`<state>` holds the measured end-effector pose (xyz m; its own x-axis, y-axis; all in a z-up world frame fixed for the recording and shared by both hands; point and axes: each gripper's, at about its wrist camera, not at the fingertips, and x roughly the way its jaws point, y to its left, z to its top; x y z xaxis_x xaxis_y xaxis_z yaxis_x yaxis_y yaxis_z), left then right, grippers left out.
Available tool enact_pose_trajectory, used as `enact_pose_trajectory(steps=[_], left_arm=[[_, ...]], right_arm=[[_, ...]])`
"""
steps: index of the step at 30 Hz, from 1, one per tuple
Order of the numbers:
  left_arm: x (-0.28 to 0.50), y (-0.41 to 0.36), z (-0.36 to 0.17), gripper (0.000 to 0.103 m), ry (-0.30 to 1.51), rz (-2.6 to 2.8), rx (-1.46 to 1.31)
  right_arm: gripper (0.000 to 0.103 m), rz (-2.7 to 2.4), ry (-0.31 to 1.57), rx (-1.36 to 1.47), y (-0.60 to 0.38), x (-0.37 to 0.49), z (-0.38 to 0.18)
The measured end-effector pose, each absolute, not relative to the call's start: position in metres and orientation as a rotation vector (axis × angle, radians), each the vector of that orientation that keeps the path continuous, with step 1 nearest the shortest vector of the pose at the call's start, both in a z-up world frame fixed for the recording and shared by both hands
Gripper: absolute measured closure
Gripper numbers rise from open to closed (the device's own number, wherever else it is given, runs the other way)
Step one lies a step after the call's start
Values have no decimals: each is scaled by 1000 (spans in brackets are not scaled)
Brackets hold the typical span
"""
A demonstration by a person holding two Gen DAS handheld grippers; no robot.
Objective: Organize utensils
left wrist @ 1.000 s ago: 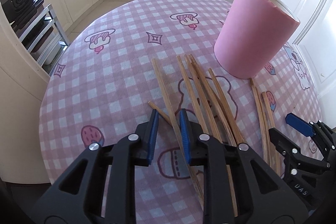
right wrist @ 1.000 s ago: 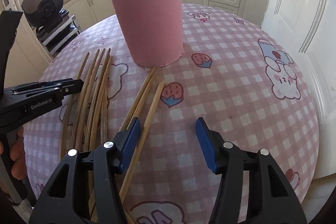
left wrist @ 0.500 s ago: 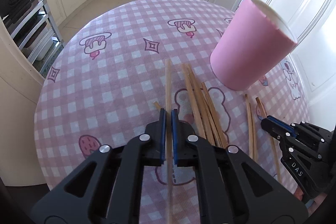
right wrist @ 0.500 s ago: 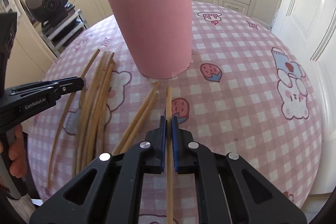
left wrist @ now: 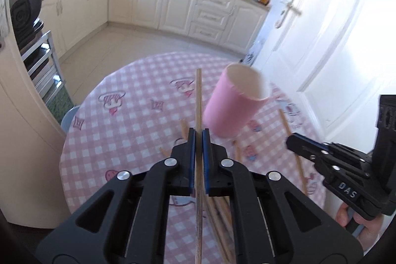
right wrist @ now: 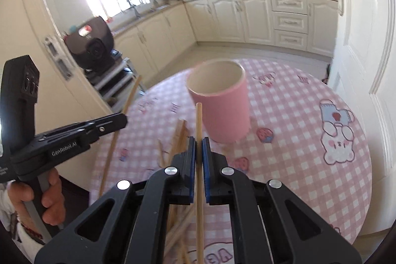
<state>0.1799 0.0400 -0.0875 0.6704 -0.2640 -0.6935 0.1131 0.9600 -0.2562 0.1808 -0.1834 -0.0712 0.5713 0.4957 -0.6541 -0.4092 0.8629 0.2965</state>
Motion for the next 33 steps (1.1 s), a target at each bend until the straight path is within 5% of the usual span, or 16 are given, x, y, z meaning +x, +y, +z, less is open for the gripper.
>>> enact_pose_trajectory(steps=[17,33], left_arm=[[139,13,-2,97,585,-301,-145],[188,-11,52,97,391,-254,-159]], right_arm=[[99,565,567,96,-170,154,9],[99,424,260,22,-176,183,66]])
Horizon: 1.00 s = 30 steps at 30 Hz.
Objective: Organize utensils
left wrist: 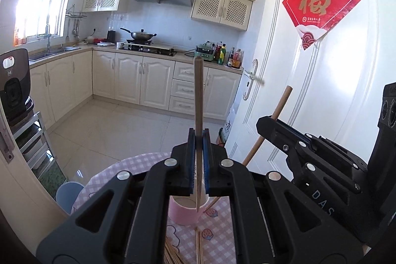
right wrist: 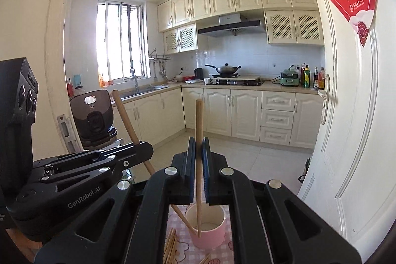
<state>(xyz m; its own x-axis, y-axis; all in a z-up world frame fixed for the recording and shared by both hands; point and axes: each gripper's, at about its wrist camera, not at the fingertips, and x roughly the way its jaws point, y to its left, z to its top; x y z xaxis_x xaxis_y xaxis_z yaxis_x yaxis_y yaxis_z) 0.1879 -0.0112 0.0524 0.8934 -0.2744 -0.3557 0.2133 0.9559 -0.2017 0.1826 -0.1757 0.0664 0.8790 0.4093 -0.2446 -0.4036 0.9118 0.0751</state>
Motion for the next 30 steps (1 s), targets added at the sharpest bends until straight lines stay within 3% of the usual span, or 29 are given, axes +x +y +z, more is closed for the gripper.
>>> enact_pose_trajectory(steps=[7,16,27,29,30], left_arm=[[206,-10,37,97,357,-238,-177],[230,-8,-9,97,466,-228,-158],[233,-11,-29,96,533,-215,-127],[231,-11,-30,92,551,-212,-117],[230,-11,-30,83,550,-211,-113]], right_arm=[[99,418,224,16,-175,196,55],[99,419,331,28,-178,217,13],[99,416,426,26,-173,219,-13],[98,414,438,26,-172,219,-15],[98,412,440,29,-172,217,-16]])
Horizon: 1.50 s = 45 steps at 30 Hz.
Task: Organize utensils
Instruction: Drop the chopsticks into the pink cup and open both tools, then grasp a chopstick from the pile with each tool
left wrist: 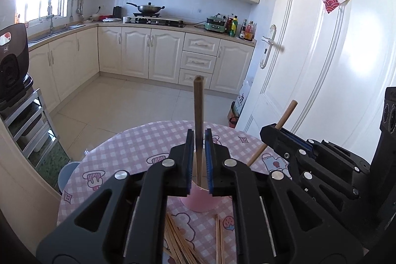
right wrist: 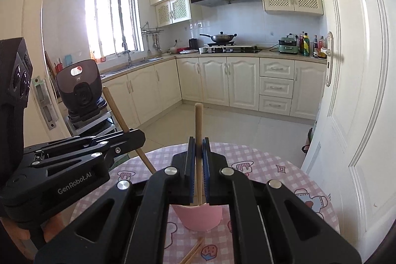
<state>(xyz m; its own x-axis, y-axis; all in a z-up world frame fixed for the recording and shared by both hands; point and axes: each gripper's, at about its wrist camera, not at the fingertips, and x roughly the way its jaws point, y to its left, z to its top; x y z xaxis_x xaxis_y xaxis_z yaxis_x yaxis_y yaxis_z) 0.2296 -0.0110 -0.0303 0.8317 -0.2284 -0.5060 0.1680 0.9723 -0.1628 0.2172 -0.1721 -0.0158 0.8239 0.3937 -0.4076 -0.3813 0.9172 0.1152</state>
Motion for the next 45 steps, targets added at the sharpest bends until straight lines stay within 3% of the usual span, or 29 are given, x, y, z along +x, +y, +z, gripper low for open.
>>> enact_pose_trajectory(steps=[1,2,3,8,10,12,25,37,45], left_arm=[[228,-10,-30,74,550,-202,-108],[225,-9,-29,46,546,-186,-105],[221,-8,-28,37,532,-175,-107],[206,-1,-24,37,528,-150,-88],[200,1,-23,37,529,-147,-85],[193,3,-22,35,539,-136,-74],[154,29,-53,30,655,-129,-85],[156,48,-127,30,870,-102,-171],[156,50,-144,30,906,-78,-176]], right_arm=[[98,416,446,31,-173,216,-17],[97,420,452,33,-173,215,-17],[97,417,449,35,-173,212,-16],[93,413,457,54,-177,201,-13],[86,413,456,57,-179,196,-11],[72,405,451,56,-180,188,-8],[70,400,550,107,-187,156,-33],[70,373,917,118,-177,168,-132],[74,326,979,89,-171,175,-161]])
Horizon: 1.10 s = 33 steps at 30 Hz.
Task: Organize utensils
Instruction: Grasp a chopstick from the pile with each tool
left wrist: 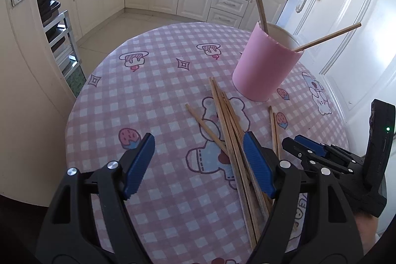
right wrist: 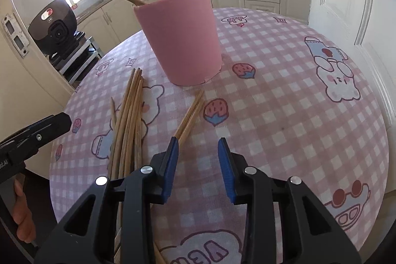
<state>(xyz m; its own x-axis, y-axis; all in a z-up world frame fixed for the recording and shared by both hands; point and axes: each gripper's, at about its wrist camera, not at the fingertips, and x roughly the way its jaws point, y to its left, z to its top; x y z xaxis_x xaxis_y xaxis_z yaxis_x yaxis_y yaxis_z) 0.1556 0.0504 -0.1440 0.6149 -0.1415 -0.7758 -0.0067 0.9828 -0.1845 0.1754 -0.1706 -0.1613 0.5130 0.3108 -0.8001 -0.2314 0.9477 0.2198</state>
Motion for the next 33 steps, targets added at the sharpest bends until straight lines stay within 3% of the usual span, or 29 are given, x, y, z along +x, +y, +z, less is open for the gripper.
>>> enact_pose_trajectory(steps=[9,22,33], left_arm=[[161,57,-150,30,918,-57,-180],[167,65,-155,30,936,-43,-211],[180,47,-165,30,998,-84,-193]], right_arm=[[88,328,975,51,-161,182,-162],[88,372,1052,139,-158,202,-164],[94,399,1083,7,-149,202,-163]])
